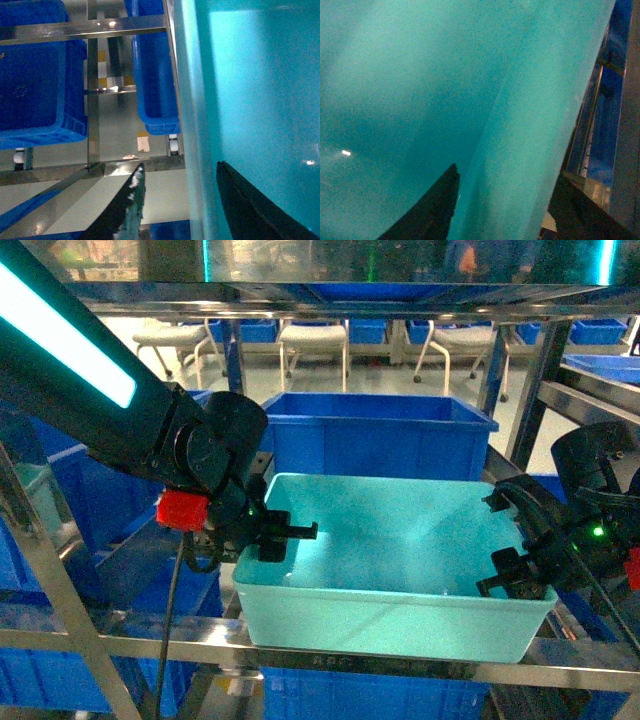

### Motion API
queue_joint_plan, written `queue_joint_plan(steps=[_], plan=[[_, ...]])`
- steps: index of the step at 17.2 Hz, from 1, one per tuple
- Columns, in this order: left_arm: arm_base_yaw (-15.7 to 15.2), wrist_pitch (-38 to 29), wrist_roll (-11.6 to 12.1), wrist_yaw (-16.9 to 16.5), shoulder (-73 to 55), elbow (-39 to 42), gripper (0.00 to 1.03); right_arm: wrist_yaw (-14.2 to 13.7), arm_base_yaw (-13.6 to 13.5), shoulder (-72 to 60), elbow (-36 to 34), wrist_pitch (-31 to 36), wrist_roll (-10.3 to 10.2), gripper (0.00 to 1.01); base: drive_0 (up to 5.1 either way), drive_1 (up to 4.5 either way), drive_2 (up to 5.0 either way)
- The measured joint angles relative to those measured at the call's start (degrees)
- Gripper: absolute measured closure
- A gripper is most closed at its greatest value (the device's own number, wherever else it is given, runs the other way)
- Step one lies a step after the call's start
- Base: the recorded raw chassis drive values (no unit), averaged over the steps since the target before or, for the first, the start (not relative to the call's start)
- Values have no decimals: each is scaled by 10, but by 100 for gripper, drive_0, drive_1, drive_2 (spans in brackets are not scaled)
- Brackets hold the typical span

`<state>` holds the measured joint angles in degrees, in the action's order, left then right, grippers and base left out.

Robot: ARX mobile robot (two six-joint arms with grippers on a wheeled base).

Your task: Organize blue bins on left shelf correctly

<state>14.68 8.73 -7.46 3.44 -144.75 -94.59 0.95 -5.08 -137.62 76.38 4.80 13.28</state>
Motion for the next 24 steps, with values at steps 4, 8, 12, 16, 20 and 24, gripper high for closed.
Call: queue_joint_plan(steps=[4, 8, 12, 16, 20, 24], plan=[[-11, -64, -27, 13, 42, 33, 12, -4, -1, 36, -33, 80, 9, 5, 0, 0, 0], [-12, -69, -29, 15, 59, 44, 3, -3, -1, 51, -40, 96, 5, 3, 0, 0, 0], [-13, -81, -31, 16, 72, 56, 5, -1, -1, 65, -48, 104, 2, 3, 0, 0, 0], [-14, -124, -42, 25, 131, 129, 5, 13, 3, 116, -110, 141, -4, 3, 0, 0, 0], [-14, -196, -42, 56, 239, 266, 5, 40, 14, 226, -225, 184, -15, 3, 0, 0, 0], [-19, -224, -31, 76, 357, 402, 5, 69, 22, 353, -348, 184, -16, 3, 0, 0, 0]])
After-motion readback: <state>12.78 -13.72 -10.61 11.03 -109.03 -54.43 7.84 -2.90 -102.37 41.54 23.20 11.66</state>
